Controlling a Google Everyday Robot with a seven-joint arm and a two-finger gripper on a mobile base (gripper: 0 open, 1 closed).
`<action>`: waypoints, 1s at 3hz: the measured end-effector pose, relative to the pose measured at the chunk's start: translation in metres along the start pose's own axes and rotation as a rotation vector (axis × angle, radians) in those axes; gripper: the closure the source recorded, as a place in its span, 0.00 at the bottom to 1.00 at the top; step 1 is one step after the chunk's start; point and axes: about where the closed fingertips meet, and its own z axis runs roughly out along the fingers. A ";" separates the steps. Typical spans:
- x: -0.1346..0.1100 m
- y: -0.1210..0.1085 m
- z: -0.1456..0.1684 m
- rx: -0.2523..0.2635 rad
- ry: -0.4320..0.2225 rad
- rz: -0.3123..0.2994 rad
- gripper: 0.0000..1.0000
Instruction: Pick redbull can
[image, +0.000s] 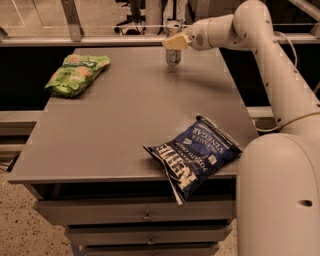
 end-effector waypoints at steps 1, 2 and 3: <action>-0.016 0.031 -0.016 -0.121 -0.046 0.004 1.00; -0.031 0.092 -0.041 -0.315 -0.091 0.038 1.00; -0.030 0.087 -0.037 -0.297 -0.088 0.032 1.00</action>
Offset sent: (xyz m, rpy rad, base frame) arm -0.1767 0.0447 0.0577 0.2377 0.1310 0.4681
